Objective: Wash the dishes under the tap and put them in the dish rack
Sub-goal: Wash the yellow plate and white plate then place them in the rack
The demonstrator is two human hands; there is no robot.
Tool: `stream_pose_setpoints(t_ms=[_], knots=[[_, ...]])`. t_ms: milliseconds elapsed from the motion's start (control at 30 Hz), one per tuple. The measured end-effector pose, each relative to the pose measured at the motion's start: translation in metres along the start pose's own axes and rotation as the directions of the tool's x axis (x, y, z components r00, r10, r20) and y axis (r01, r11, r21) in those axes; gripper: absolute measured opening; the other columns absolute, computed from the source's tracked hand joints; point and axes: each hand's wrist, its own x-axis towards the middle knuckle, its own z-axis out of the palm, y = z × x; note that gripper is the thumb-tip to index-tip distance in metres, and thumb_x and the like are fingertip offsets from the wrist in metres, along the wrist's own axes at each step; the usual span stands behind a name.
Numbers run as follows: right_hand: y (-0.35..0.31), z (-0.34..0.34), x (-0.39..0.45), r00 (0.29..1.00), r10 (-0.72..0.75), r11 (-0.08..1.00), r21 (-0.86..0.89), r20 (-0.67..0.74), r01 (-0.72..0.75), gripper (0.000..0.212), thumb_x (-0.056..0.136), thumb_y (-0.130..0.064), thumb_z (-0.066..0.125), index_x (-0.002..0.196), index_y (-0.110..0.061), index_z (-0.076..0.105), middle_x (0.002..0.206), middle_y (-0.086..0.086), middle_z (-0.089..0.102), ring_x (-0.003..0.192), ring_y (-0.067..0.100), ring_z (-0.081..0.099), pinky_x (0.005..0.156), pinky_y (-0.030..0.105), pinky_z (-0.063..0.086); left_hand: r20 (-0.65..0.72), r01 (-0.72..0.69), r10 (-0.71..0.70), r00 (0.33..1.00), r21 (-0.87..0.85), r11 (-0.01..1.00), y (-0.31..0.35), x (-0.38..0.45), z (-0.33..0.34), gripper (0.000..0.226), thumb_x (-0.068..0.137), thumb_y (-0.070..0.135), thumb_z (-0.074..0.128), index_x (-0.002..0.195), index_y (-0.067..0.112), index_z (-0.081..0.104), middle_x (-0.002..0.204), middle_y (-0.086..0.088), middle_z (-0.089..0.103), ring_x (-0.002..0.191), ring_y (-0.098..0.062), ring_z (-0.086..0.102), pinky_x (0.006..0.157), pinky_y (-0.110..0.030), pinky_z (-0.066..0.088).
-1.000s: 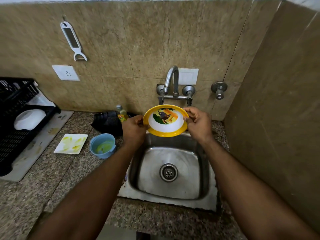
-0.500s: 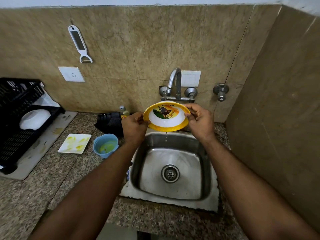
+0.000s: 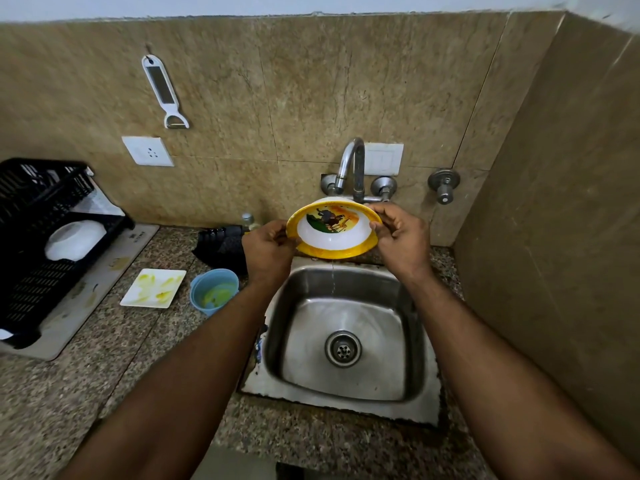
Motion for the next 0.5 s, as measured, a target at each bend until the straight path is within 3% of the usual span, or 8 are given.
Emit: stream_pose_setpoints(t_ms=[167, 367, 433, 500], knots=[[-0.001, 0.0, -0.003, 1.0, -0.005, 1.0, 0.011, 0.004, 0.005, 0.035, 0.088, -0.004, 0.066, 0.116, -0.024, 0.074, 0.108, -0.012, 0.077, 0.105, 0.005, 0.072, 0.093, 0.041, 0.06, 0.007, -0.014, 0.013, 1.0, 0.008, 1.0, 0.002, -0.005, 0.0, 0.023, 0.075, -0.003, 0.079, 0.091, 0.014, 0.081, 0.078, 0.008, 0.076, 0.072, -0.004, 0.074, 0.071, -0.027, 0.063], [0.011, 0.002, -0.01, 0.999, 0.051, 0.999, -0.015, 0.003, -0.051, 0.034, 0.088, -0.005, 0.068, 0.116, -0.025, 0.074, 0.107, -0.012, 0.077, 0.102, 0.005, 0.072, 0.091, 0.038, 0.06, 0.033, 0.02, -0.021, 0.999, 0.044, 0.999, -0.008, -0.01, 0.004, 0.024, 0.074, -0.002, 0.076, 0.09, 0.015, 0.081, 0.075, 0.008, 0.077, 0.068, -0.01, 0.074, 0.066, -0.027, 0.061], [0.017, 0.004, -0.016, 0.996, 0.079, 0.996, -0.053, 0.028, -0.077, 0.034, 0.087, -0.005, 0.068, 0.113, -0.026, 0.075, 0.104, -0.012, 0.078, 0.099, 0.005, 0.073, 0.088, 0.035, 0.061, 0.095, 0.043, -0.054, 0.994, 0.112, 0.993, -0.012, -0.015, 0.005, 0.018, 0.074, 0.002, 0.078, 0.084, 0.017, 0.081, 0.069, 0.01, 0.074, 0.065, -0.006, 0.07, 0.063, -0.022, 0.056], [0.023, 0.006, -0.027, 0.992, 0.1, 0.988, -0.123, 0.076, -0.091, 0.032, 0.084, -0.001, 0.07, 0.106, -0.023, 0.077, 0.098, -0.01, 0.079, 0.092, 0.006, 0.074, 0.085, 0.032, 0.06, 0.214, 0.059, -0.124, 0.969, 0.284, 0.957, -0.026, -0.024, 0.005, 0.003, 0.076, 0.013, 0.082, 0.079, 0.014, 0.08, 0.065, 0.006, 0.072, 0.064, -0.01, 0.069, 0.064, -0.024, 0.053]])
